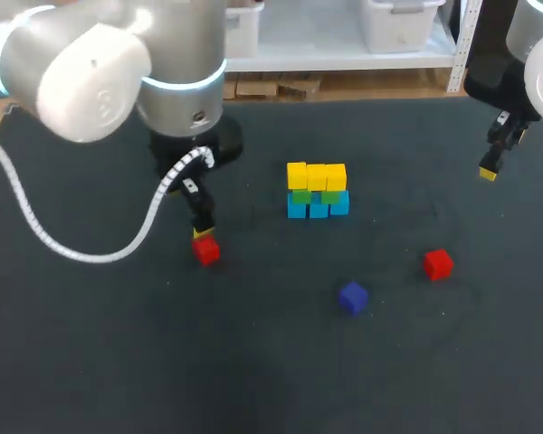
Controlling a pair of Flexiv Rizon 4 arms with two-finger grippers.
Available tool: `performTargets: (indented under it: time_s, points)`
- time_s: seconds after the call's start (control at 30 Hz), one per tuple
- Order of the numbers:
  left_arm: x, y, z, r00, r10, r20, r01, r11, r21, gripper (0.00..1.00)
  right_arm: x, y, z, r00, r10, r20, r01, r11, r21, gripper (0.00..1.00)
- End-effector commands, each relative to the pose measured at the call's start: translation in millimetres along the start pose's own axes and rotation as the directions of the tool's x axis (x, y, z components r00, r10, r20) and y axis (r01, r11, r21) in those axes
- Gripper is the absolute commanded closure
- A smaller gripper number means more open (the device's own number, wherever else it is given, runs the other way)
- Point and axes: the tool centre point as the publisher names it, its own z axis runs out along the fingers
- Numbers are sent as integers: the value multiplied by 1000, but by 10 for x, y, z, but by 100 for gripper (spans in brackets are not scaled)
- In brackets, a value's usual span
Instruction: Place the blue cubes, place green cubes on the blue cubes, place the yellow cubes on the green cubes, then place the red cubes on the yellow cubes, and place purple cube on the red cubes.
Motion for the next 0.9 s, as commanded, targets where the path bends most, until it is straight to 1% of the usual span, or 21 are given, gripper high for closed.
performTargets:
  time_s: [0.03,0.13,0.33,0.47,0.63,0.7,0.9]
  points:
    - [90,-102,19,993,23,119,-27,999,30,0,7,2,-3,1000,0,2,0,1000,0,0]
    - [74,-196,82,992,32,119,-37,999,37,0,7,2,-3,1000,0,2,0,1000,0,0]
    - [1,-300,232,988,83,128,-91,994,57,0,7,2,-3,1000,0,2,0,1000,0,0]
    - [-65,-358,309,988,110,111,-117,991,59,0,7,2,-3,1000,0,2,0,1000,0,0]
    - [-108,-329,441,989,120,84,-126,990,66,0,7,2,-3,1000,0,2,0,1000,0,0]
    - [-115,-304,480,992,114,62,-117,992,52,0,7,2,-3,1000,0,2,0,1000,0,0]
    - [-155,-256,565,992,113,55,-117,990,77,0,7,2,-3,1000,0,2,0,1000,0,0]
